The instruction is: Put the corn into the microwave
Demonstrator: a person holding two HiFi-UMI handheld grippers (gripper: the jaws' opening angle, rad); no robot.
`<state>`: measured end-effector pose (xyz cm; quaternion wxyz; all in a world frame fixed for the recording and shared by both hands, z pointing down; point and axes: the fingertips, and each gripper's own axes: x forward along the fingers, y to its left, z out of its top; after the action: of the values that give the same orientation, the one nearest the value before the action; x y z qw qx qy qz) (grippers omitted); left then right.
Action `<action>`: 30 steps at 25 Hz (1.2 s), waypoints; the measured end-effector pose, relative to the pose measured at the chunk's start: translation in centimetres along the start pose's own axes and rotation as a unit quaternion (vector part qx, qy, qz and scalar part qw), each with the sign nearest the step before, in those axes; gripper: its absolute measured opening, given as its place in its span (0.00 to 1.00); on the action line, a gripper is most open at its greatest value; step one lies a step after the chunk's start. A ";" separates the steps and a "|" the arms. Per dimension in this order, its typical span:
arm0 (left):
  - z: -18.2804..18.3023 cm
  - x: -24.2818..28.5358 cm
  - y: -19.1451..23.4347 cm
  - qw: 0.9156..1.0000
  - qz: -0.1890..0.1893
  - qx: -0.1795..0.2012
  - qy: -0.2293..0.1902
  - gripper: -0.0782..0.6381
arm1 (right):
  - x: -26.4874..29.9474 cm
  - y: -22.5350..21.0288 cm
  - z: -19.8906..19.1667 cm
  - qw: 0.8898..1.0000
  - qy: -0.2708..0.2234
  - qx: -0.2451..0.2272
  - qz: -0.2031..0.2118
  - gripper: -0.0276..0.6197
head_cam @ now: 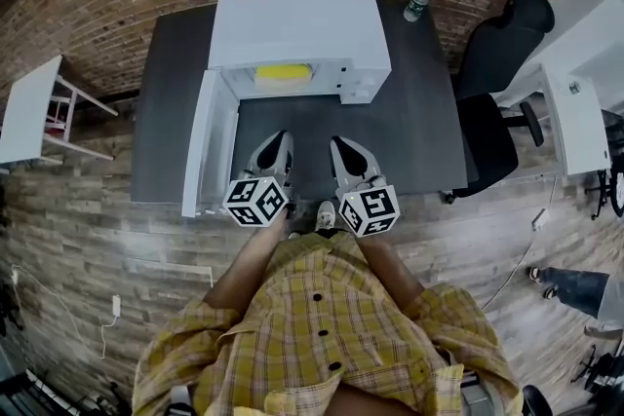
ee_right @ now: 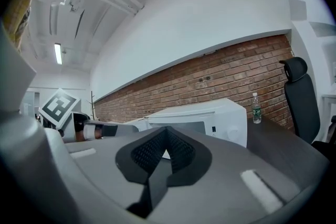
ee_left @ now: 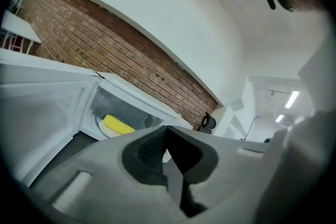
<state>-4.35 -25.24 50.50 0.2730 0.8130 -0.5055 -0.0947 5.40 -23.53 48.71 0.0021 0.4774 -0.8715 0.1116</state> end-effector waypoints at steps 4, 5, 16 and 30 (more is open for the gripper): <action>0.1 -1.4 -0.5 0.997 0.016 0.070 -0.002 0.10 | -0.4 0.6 -0.5 1.000 0.005 -0.002 0.004 0.05; 0.1 -1.8 -0.6 0.996 0.019 0.085 -0.002 0.10 | -0.5 0.7 -0.5 1.000 0.004 -0.002 0.005 0.05; 0.3 -3.6 -1.0 0.987 0.038 0.155 -0.005 0.10 | -0.4 1.8 0.1 1.000 -0.007 -0.013 0.007 0.05; 0.7 -4.9 -2.2 0.980 0.032 0.194 -0.017 0.11 | -1.1 2.6 -0.1 1.000 -0.006 -0.025 0.008 0.05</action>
<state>-5.28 -20.45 48.18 0.1039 0.8322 -0.5447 -0.0001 3.89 -21.23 48.16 0.0078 0.4710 -0.8778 0.0866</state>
